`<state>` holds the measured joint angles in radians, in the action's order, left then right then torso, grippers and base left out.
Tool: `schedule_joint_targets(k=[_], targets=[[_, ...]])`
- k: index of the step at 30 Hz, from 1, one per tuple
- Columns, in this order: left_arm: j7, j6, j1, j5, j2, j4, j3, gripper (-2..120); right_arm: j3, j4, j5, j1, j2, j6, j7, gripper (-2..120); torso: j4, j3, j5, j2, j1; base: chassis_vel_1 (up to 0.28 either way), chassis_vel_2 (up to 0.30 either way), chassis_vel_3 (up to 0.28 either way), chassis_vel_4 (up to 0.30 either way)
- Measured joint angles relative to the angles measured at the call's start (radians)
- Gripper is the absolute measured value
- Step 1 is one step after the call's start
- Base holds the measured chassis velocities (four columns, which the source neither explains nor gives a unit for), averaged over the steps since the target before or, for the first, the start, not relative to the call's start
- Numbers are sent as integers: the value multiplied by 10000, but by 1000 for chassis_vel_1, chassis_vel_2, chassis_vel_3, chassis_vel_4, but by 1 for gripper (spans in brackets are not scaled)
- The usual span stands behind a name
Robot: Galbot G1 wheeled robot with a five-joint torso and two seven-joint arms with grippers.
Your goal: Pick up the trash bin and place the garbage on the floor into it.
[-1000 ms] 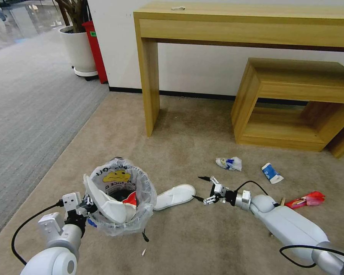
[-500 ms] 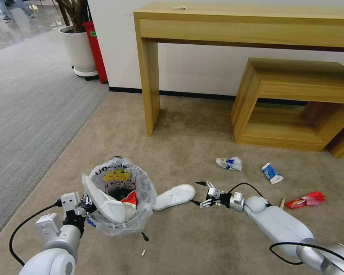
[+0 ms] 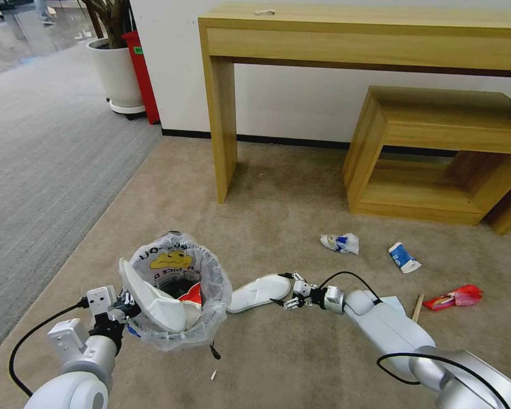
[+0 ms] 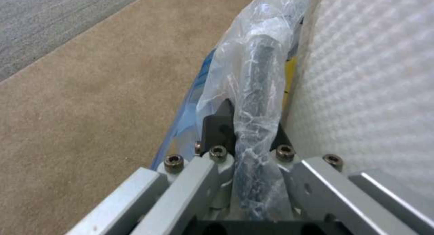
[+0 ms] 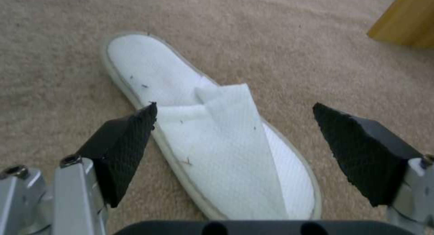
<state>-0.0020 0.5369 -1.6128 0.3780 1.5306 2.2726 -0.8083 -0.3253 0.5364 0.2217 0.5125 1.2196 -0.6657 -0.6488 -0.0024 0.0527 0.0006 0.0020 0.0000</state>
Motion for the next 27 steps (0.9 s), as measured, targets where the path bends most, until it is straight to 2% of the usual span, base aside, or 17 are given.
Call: schedule_joint_targets(k=[27], targets=[[0,-120,5,25,-16,-83,53,3,283,-999,-677,-11,409,305,374,76,0,-1,1,0,0,0,0,0,0]])
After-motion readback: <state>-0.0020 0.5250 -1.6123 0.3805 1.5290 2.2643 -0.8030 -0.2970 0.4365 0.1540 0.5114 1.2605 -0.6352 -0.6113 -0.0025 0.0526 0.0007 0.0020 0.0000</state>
